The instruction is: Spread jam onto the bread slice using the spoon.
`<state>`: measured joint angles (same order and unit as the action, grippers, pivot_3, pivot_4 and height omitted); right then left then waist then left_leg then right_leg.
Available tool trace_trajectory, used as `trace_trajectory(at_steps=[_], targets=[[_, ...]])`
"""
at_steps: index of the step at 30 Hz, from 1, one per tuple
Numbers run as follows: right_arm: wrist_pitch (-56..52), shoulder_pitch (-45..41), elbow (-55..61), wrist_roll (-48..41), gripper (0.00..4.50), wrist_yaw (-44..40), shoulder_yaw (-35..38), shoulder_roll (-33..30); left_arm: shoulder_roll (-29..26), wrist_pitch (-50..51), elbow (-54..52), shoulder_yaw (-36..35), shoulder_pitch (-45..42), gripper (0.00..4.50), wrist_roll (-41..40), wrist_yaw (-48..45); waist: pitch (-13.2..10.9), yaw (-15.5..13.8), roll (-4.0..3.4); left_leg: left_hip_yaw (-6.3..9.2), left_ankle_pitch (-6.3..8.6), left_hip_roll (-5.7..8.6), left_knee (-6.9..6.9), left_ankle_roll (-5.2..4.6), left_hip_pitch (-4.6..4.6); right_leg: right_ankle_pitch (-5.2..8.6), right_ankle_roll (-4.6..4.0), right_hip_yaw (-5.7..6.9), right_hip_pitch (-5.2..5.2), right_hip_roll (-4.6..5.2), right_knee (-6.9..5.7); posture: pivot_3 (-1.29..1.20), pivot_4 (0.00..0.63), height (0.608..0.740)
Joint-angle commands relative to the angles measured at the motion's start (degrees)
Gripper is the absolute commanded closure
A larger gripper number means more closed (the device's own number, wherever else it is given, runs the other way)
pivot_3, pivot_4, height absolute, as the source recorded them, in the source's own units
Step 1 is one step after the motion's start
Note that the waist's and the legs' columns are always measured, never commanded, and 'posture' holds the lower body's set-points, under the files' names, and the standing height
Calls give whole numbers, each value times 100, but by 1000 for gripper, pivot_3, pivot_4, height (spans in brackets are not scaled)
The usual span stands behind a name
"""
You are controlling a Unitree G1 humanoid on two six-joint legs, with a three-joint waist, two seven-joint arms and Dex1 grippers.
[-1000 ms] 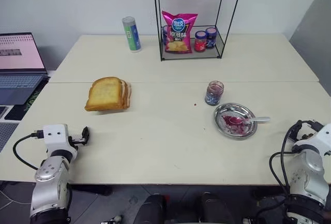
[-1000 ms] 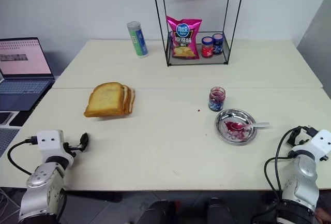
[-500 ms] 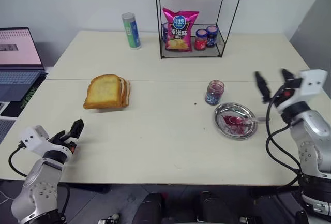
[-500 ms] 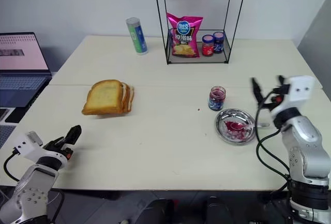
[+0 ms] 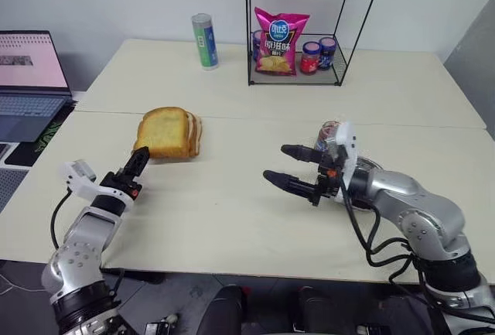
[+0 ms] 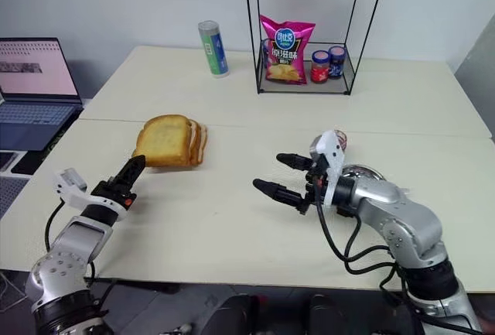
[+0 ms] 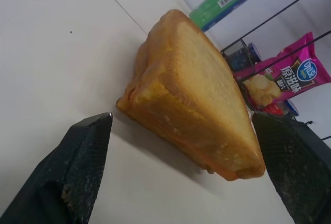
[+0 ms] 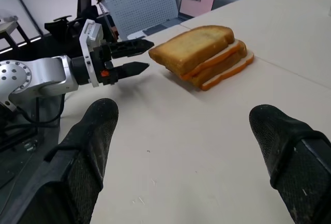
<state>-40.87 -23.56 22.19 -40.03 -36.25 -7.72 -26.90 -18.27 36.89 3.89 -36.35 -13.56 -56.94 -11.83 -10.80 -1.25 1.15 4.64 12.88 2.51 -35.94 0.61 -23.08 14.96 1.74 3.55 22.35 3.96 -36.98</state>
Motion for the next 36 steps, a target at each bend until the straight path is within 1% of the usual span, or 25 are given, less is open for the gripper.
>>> trace_trajectory(at_steps=[1, 3, 5, 6, 8, 9, 16, 19, 21, 25, 26, 29, 31, 34, 36], targets=[[294, -61, 7, 270, 63, -148, -118, 93, 63, -298, 37, 59, -240, 0, 128, 20, 0, -1, 0, 0, 0, -1, 1, 1, 0, 0, 0, 1, 0, -1, 0, 0, 150, 740], [366, -37, -55, 385, 63, -92, -121, 172, 108, -436, 111, 140, -308, 0, 285, 20, 0, -2, 1, 0, 1, 0, 1, 3, 0, 0, 0, -1, -1, 0, 1, 0, 150, 740], [449, -43, -118, 538, 0, -94, -148, 212, 109, -482, 199, 126, -383, 378, 269, -39, 0, -3, 1, -4, 1, 1, 0, 3, 0, -1, -1, -5, -1, 0, 1, 0, 150, 740], [476, -47, -143, 584, 0, -117, -156, 232, 114, -510, 248, 97, -430, 486, 243, -43, 0, -3, 1, -3, 1, 1, -1, 3, 1, -1, -1, -4, -1, 0, 1, 0, 150, 740], [521, -65, -187, 661, 0, -150, -150, 275, 149, -516, 277, 48, -494, 931, 159, -49, 0, -2, 1, -3, 1, 0, -1, 3, 2, -1, -1, -3, -1, 0, -1, 0, 150, 740], [531, -76, -207, 686, 0, -149, -137, 297, 158, -506, 264, 53, -504, 1230, 152, -38, 0, -1, 1, -2, 1, 0, -1, 3, 2, -1, -1, -3, -1, 0, -2, 0, 150, 740], [491, -90, -206, 710, 0, -29, 3, 490, 170, -453, 186, 37, -533, 2737, 95, 28, 0, -3, 1, -1, 1, 0, -3, 4, 2, -2, -2, -2, -2, 0, -3, 0, 150, 740], [469, -49, -177, 736, 0, -11, 33, 495, 149, -441, 205, 47, -565, 3281, 80, 54, 0, -5, 1, -1, 1, 0, -3, 4, 2, -12, -19, -2, -2, 0, -3, 0, 150, 740], [464, -43, -168, 727, 0, 10, 51, 506, 133, -451, 227, 41, -603, 3594, 71, 70, 0, -5, 1, -2, 1, 0, -3, 4, 2, -13, -21, -3, -2, 0, -3, 0, 150, 740], [520, -40, -179, 775, 0, 77, 81, 533, 100, -462, 258, 27, -700, 4360, 69, 100, 0, -5, 1, -1, 1, 0, -3, 4, 2, -13, -21, 0, -2, -1, -5, 0, 150, 740], [529, -43, -188, 782, 0, 88, 93, 541, 92, -458, 253, 38, -720, 4470, 78, 93, 0, -5, 1, -2, 1, 0, -3, 4, 3, -13, -20, -1, -2, -1, -5, 0, 150, 740], [515, -37, -169, 774, 0, 105, 130, 546, 48, -418, 155, 89, -771, 4470, 97, 84, 0, -5, 1, -2, 0, 0, -4, 5, 3, -14, -23, -1, -2, -1, -5, 0, 150, 740], [467, -32, -121, 754, 0, 109, 169, 509, -69, -217, -121, 312, -785, 4470, 164, 78, 0, -5, 1, -2, 0, 0, -4, 5, 3, -15, -24, -1, -2, -1, -6, 0, 150, 740], [299, 5, 16, 636, 0, 120, 282, 395, -92, 203, -712, 515, -780, 4470, -151, 155, -2, -8, 3, 0, 0, 1, -6, 6, 1, -16, -24, 0, -2, -2, -7, 0, 150, 740], [5, 114, 240, 333, 0, 114, 541, 219, -173, 608, -1224, 691, -772, 4470, -505, 152, -2, -13, 4, -1, 0, 2, -8, 6, 1, -17, -23, -3, -3, -1, -6, 0, 150, 740]])
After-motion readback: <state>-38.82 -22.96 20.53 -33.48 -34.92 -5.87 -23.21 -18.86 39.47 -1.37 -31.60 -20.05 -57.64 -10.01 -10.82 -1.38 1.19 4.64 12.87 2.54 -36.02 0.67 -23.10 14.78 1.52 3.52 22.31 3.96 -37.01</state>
